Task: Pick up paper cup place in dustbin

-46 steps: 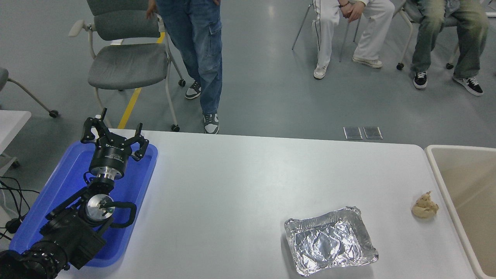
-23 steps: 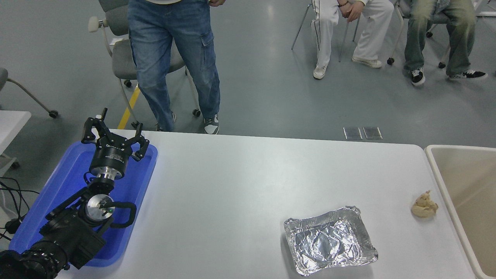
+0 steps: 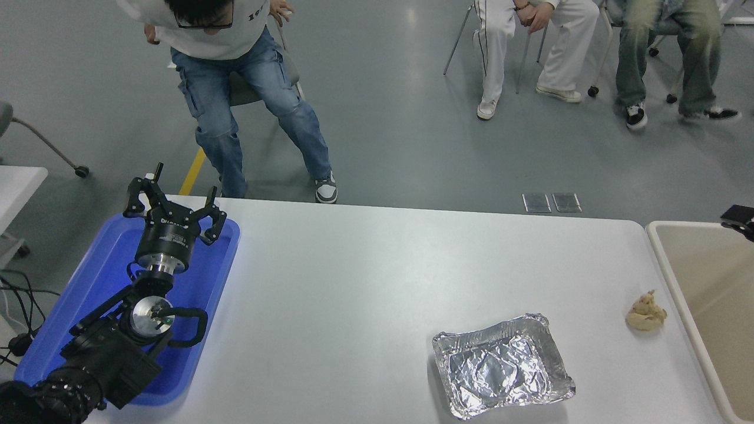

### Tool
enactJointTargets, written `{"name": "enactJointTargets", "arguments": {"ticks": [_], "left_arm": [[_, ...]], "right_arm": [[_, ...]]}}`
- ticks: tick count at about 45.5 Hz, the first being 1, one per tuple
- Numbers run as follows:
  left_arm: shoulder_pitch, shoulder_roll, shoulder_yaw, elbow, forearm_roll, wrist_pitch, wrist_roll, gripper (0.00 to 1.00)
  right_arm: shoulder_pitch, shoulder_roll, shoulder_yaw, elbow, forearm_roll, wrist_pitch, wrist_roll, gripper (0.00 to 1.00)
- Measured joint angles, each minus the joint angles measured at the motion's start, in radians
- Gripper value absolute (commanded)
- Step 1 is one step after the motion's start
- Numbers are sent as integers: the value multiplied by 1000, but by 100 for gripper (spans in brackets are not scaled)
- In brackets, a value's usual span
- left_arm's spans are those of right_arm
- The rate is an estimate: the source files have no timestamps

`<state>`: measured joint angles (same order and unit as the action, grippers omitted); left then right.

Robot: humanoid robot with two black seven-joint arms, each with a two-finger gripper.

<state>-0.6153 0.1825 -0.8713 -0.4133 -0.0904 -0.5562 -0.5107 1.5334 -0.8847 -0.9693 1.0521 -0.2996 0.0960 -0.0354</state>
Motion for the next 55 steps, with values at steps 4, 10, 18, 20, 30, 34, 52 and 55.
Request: {"name": "enactJointTargets", "arguments": {"ticks": [4, 10, 18, 20, 30, 34, 52, 55], "left_arm": [[0, 0, 0, 0, 0, 0, 0, 100], [0, 0, 0, 0, 0, 0, 0, 100], [0, 0, 0, 0, 0, 0, 1, 100], [0, 0, 0, 0, 0, 0, 1, 100], [0, 0, 0, 0, 0, 0, 1, 100], [0, 0, 0, 0, 0, 0, 1, 100], [0, 0, 0, 0, 0, 1, 1, 100], [0, 0, 0, 0, 0, 1, 1, 100]], "right_arm": [[146, 70, -165, 42, 0, 119, 0, 100], [288, 150, -284, 75, -1, 293, 1, 100], [433, 237, -359, 104, -1, 518, 0, 100], [455, 259, -363, 107, -1, 546, 0, 100], [545, 366, -329, 121, -5, 639, 0, 100], [572, 395, -311, 124, -6, 656, 0, 100], [639, 491, -260, 155, -38, 685, -3, 100], [647, 499, -256, 159, -43, 686, -4, 100]]}}
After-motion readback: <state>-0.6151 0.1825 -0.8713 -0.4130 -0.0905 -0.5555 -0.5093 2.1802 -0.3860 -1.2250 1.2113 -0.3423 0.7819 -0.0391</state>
